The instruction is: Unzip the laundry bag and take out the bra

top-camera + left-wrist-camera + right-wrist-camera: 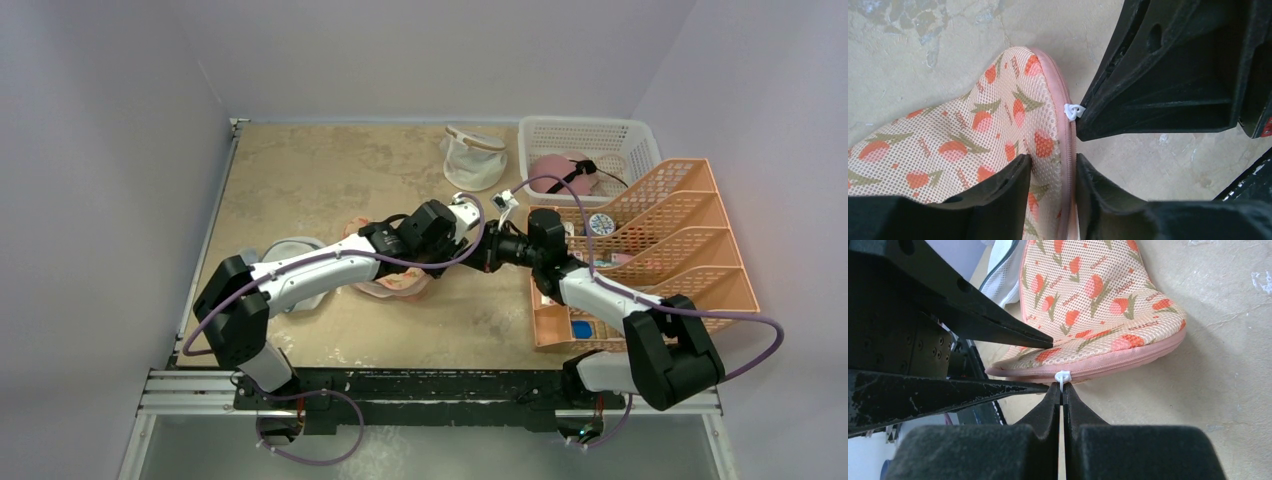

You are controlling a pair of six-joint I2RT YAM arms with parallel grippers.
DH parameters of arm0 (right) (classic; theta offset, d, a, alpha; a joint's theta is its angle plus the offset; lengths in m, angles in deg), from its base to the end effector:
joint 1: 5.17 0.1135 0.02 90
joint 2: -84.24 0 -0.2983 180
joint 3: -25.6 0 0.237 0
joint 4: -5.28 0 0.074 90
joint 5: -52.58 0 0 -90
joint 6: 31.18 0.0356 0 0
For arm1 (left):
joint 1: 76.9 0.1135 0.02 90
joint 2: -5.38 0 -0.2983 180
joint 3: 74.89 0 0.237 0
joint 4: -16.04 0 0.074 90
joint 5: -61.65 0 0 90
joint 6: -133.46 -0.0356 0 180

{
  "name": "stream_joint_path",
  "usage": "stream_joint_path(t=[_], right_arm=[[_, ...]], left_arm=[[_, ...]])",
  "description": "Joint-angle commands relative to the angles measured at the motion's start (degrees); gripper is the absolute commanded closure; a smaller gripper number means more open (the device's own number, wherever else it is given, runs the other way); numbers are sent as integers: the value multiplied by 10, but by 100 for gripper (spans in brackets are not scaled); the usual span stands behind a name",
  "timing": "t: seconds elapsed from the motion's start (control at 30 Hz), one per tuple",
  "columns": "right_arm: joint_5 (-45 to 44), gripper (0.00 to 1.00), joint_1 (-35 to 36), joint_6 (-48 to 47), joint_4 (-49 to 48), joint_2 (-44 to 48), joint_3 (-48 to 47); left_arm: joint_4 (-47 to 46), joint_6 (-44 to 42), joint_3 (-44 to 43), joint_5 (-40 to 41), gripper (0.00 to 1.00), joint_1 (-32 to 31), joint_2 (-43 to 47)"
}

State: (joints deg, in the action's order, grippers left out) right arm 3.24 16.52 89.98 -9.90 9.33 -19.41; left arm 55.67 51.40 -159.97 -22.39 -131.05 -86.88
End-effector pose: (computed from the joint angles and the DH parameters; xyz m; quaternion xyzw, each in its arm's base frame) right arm 0.2195 0.1123 0.2577 -0.1502 0.7575 0.5012 0.3904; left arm 0.2032 -0.2749 0.3022 0.3468 0.8616 -0.1481 0.3398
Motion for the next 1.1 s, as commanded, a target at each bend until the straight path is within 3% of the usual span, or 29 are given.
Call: stream_joint_path(t=[0.0,0.23,0.43,0.77,1.07], right_arm=[[-7,100,2,-1,-15,20,-30],[-18,100,-4,-10,3,16,-23],[-2,100,-61,-41,-1,-22,-22],[-6,100,-82,-93,-33,-132,-61],[-7,100,-81,-91,-48,-182,-90]], left_arm=[[-9,-2,-18,26,70,-1,10],[-10,-21,-2,67,99,-2,46],[-23,-36,22,96,100,-3,94],[-51,-41,49,108,100,-4,146],[-40,-27,28,44,100,-6,97]])
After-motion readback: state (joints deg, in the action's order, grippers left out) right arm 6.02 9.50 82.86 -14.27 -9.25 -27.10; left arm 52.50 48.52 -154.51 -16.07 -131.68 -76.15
